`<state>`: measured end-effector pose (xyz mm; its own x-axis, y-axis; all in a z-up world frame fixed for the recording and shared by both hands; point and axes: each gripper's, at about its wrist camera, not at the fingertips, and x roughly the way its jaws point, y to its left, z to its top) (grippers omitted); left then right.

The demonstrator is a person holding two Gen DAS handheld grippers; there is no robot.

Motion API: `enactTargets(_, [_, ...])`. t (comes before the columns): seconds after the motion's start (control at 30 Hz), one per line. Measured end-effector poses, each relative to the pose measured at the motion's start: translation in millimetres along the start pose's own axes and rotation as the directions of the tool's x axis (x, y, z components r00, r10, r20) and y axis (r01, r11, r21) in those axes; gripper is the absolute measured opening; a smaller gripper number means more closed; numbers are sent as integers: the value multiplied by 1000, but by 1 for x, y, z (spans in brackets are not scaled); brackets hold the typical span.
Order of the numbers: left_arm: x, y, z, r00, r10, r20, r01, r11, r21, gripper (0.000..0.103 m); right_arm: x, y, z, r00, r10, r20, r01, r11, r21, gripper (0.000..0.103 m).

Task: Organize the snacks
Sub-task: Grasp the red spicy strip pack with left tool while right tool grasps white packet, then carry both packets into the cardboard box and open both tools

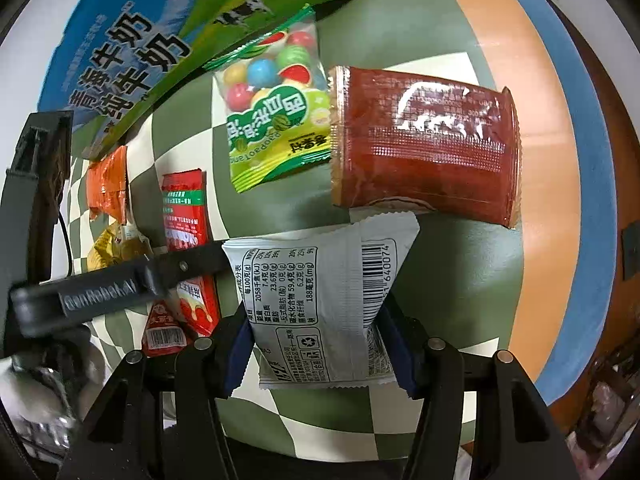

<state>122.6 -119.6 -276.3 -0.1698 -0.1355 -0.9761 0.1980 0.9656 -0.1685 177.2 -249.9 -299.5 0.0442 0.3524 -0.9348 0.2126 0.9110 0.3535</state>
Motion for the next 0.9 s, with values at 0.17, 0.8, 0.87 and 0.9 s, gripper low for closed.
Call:
enactTargets(0.17, [-14,-33,-3,992,93,87,-101,990,98,50,-3,0,-8,999,-52,16,52,998,-47,63])
enactTargets(0.8, [-220,-10,-25,937,-122,329,100,992,80,45,-106,40,1,978,71,195,-41,988,-151,47])
enactTargets(0.87, [-235,-13,0,927,-133,350,113,991,76,45,-129,51,13,969,100,227,-61,983,-174,47])
enactTargets(0.9, [-240,-13,7,925,-133,357,115,991,71,45,-141,57,22,961,118,251,-71,980,-188,47])
